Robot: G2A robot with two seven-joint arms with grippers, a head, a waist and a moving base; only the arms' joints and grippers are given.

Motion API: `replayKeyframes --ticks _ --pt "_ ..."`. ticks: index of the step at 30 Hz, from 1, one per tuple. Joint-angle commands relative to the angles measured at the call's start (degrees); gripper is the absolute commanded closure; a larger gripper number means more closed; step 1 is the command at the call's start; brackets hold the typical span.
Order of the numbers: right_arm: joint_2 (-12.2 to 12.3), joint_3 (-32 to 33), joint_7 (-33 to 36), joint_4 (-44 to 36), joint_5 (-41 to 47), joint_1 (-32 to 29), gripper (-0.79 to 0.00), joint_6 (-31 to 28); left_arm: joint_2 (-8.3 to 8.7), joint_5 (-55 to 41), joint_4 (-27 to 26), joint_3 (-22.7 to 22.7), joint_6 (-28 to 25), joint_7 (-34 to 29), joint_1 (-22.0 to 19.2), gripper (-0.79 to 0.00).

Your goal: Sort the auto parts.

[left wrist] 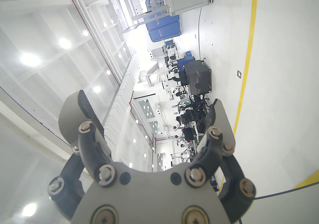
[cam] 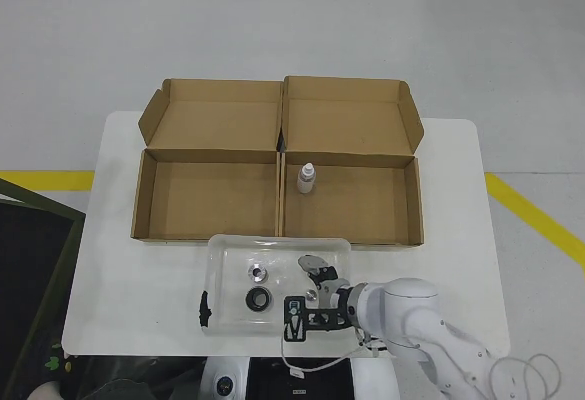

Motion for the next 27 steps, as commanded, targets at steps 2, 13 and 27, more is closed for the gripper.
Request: replayKeyframes --ticks 2,13,27 --pt "-0.1 -0.5 0.9 0.2 -0.2 0.5 -0.763 0.6 0.0 0.0 0.0 0.0 0.0 0.0 0.0 -0.785" --pt "-0.4 -3.4 4.2 1.0 -2.1 1.3 -0.622 1.6 0.0 0.0 0.0 0.0 0.0 0.0 0.0 -0.785" --pt "-0.8 -5.3 7.6 2.7 -2.1 2.8 -0.416 2.3 0.0 0.0 0.0 0.0 0.0 0.0 0.0 -0.785"
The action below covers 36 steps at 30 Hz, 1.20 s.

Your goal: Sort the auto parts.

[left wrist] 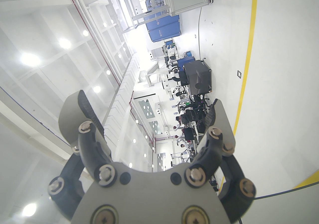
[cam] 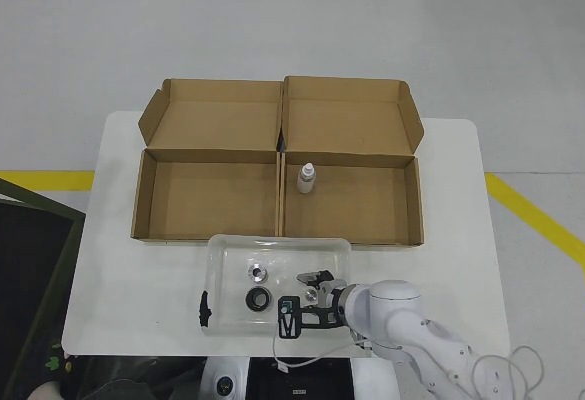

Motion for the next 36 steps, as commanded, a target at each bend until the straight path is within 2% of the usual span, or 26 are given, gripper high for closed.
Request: replayKeyframes --ticks 1,7,10,17,19,27,36 --pt "0.0 -0.1 0.3 0.2 0.1 0.1 -0.4 0.0 0.0 0.0 0.0 0.0 0.0 0.0 0.0 -0.785" --pt "0.0 -0.5 1.5 0.8 0.4 0.4 -0.363 -0.2 0.0 0.0 0.0 0.0 0.0 0.0 0.0 -0.785" --pt "0.0 -0.5 1.8 1.1 0.7 0.6 -0.302 -0.4 0.0 0.0 0.0 0.0 0.0 0.0 0.0 -0.785" --pt "-0.1 -0.7 2.4 1.5 1.7 1.1 -0.086 -1.2 0.0 0.0 0.0 0.0 0.0 0.0 0.0 -0.785" --pt "-0.1 -0.8 2.2 1.5 2.0 1.3 0.0 -1.4 0.0 0.0 0.0 0.0 0.0 0.0 0.0 -0.785" --pt "0.0 -1.0 0.3 0.2 1.5 1.3 0.0 -1.1 0.0 0.0 0.0 0.0 0.0 0.0 0.0 -0.785" --pt "0.5 0.9 -5.4 -2.5 -0.6 0.5 0.0 0.1 0.0 0.0 0.0 0.0 0.0 0.0 0.0 -0.785"
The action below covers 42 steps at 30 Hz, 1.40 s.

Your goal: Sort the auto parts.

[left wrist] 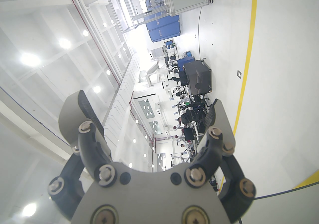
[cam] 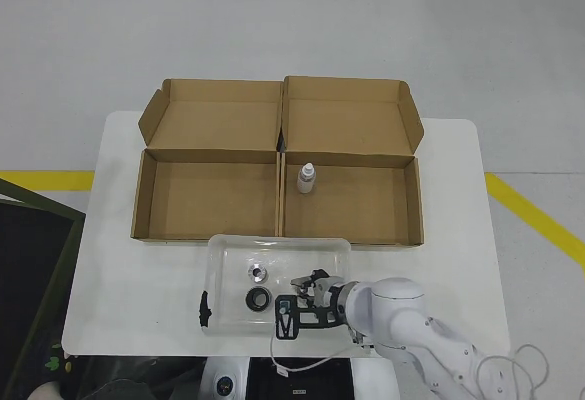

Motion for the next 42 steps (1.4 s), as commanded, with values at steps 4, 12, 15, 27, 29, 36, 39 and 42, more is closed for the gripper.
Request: replayKeyframes --ticks 4,12,15,27,29,36,39,42 --pt "0.3 1.3 -4.3 -1.8 -1.2 -0.6 0.0 1.0 0.0 0.0 0.0 0.0 0.0 0.0 0.0 -0.785" --pt "0.9 5.2 -16.7 -3.1 -2.5 -1.7 0.0 3.2 0.0 0.0 0.0 0.0 0.0 0.0 0.0 -0.785" --pt "1.1 6.8 -21.4 -3.2 -2.8 -2.1 0.0 4.0 0.0 0.0 0.0 0.0 0.0 0.0 0.0 -0.785" --pt "1.8 13.2 -36.1 -2.5 -1.7 -3.9 0.0 7.6 0.0 0.0 0.0 0.0 0.0 0.0 0.0 -0.785" --pt "1.9 14.3 -37.8 -2.3 -1.1 -4.1 0.0 8.0 0.0 0.0 0.0 0.0 0.0 0.0 0.0 -0.785" --pt "2.0 16.4 -42.0 -2.0 2.4 -4.1 0.0 6.7 0.0 0.0 0.0 0.0 0.0 0.0 0.0 -0.785" --pt "2.0 17.2 -43.1 -1.7 3.7 -4.0 0.0 7.4 0.0 0.0 0.0 0.0 0.0 0.0 0.0 -0.785" --pt "2.0 17.9 -44.3 -1.2 4.9 -3.8 0.0 7.9 0.0 0.0 0.0 0.0 0.0 0.0 0.0 -0.785"
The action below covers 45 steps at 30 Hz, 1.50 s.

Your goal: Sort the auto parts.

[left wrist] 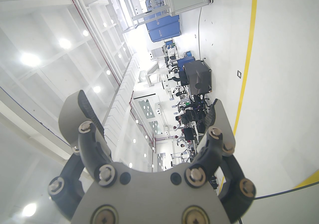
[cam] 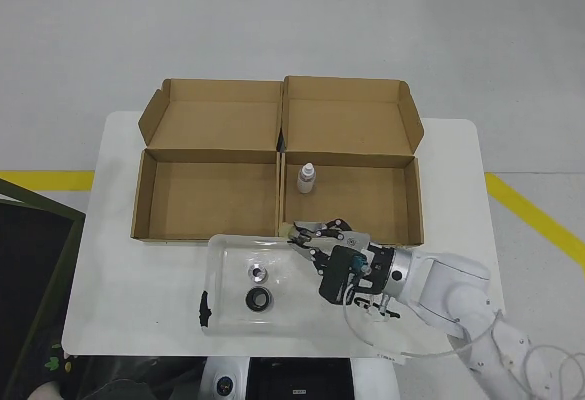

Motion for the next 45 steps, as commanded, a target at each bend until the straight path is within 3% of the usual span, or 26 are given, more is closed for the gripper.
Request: replayKeyframes --ticks 1,19,45 --pt "0.0 0.4 -0.5 0.4 0.6 0.1 0.0 0.3 0.0 0.0 0.0 0.0 0.0 0.0 0.0 -0.785" --pt "-0.3 2.7 0.7 8.1 9.2 4.8 0.0 -0.7 0.0 0.0 0.0 0.0 0.0 0.0 0.0 -0.785" --pt "-1.4 -2.1 14.0 22.7 12.4 14.6 0.0 -1.4 0.0 0.0 0.0 0.0 0.0 0.0 0.0 -0.785"
